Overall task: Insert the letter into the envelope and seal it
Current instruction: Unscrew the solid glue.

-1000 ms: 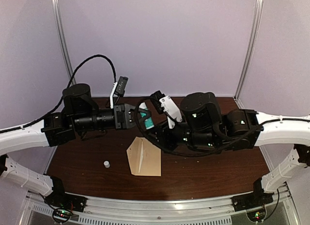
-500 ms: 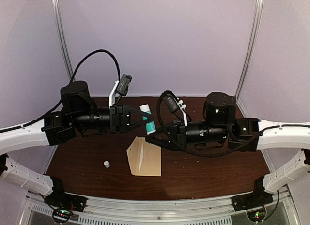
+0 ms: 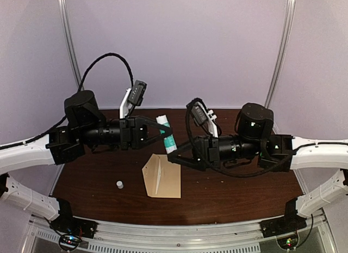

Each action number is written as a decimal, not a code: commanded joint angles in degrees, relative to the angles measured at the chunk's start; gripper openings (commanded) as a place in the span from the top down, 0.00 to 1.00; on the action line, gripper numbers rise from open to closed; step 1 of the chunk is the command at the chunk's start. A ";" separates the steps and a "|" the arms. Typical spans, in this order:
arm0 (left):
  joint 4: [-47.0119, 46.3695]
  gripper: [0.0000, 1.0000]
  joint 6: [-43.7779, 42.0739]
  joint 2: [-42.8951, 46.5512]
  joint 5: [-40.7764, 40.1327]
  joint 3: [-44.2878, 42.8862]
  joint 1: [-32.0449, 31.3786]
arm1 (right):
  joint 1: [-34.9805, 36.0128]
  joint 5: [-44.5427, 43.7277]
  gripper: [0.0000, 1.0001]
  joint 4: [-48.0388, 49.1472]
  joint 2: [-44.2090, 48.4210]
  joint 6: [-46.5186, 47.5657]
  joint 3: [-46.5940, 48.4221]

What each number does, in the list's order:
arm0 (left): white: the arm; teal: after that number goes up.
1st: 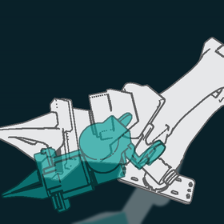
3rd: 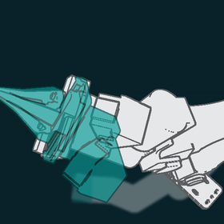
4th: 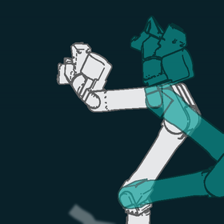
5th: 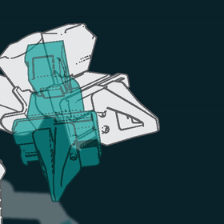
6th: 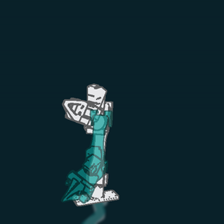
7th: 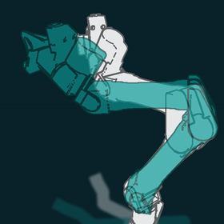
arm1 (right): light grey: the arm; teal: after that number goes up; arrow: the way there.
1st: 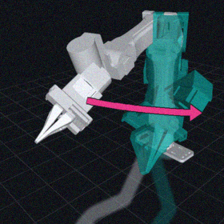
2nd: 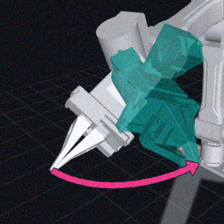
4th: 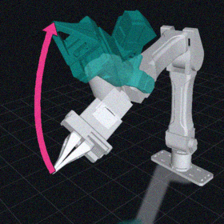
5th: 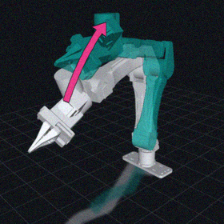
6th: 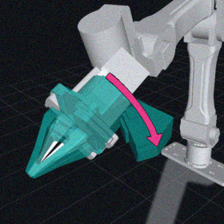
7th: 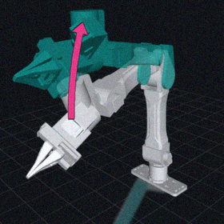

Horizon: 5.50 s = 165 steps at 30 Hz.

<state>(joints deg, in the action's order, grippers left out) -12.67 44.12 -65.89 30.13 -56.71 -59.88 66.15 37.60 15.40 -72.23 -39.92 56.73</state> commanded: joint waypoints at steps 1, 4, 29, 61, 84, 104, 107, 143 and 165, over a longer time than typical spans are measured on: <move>3.81 1.00 2.75 3.66 -12.64 0.09 0.98 | -0.72 -3.90 0.39 -6.07 5.18 3.23 1.14; 6.37 1.00 6.71 4.13 -14.80 0.48 2.59 | -0.93 -9.89 0.26 -12.81 6.79 5.76 1.41; 15.63 1.00 12.13 -1.85 -19.96 -2.35 3.01 | 8.65 -46.59 0.34 -31.27 -8.97 14.43 16.13; 13.11 1.00 4.57 -1.84 -9.06 -0.86 3.03 | 2.54 -25.88 0.98 -13.55 -5.62 8.19 9.12; 7.99 1.00 3.71 0.00 -8.57 -0.53 3.97 | -3.04 -6.84 0.52 1.36 -1.66 2.64 1.82; 9.07 1.00 12.46 -1.62 -14.40 1.12 5.52 | 7.01 -42.67 0.32 -29.86 -5.55 16.92 15.15; 8.85 1.00 12.43 -2.43 -13.22 0.83 5.47 | 7.39 -44.46 0.31 -31.79 -7.97 17.88 18.08; 9.24 1.00 11.54 -1.85 -12.84 0.78 5.47 | 7.66 -45.93 0.91 -30.43 -10.84 14.63 18.36; 0.70 1.00 -1.00 0.90 2.17 1.69 5.41 | -0.83 -3.31 0.96 9.71 -3.65 -1.17 -0.39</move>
<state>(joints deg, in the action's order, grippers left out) -8.38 47.31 -65.25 30.46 -55.09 -54.48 65.41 28.73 17.98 -76.20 -38.39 56.64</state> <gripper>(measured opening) 0.218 0.218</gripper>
